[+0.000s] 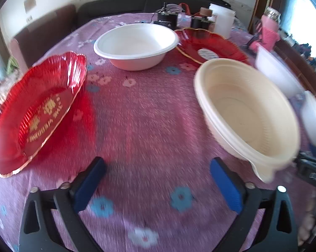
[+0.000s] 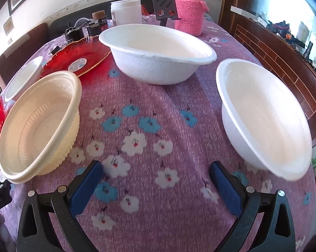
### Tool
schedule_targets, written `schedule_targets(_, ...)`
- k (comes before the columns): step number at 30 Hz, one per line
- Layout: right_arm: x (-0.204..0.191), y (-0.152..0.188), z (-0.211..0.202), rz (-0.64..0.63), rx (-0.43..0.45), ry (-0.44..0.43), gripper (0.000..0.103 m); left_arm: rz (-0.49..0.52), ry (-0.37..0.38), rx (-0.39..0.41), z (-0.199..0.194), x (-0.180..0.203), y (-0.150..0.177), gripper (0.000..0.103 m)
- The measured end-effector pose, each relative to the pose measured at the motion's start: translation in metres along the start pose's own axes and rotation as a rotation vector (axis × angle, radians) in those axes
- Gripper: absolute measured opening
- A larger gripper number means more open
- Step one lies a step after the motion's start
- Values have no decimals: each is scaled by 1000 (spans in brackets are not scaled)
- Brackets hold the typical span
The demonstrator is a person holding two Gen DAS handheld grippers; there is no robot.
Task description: Organize plates and bowls
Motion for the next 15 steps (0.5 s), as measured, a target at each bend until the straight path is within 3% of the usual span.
schedule_targets(2,-3,3,-7,9,3,-22,102,-6,113,-5,-19,1,5,89)
schedule_targets(8,-14,26,-59,-43,135,-62,102,50,226,177,-111,-6,13,89)
schedule_targets(12,-17,25,-113,-73,242,-104,100,92,212,375,-199,-21,-11,89)
schedule_targets(15,-16,0,-177,-95,378,-124,100,130,178,517,-270,-29,-33,91)
Point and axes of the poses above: each gripper's, at about its wrist camera, not at the fingertips, and z roughly the way its jaws point, x to its right, y to its underside, the point moved 4 cm from there along z, roughly the way its jaws point
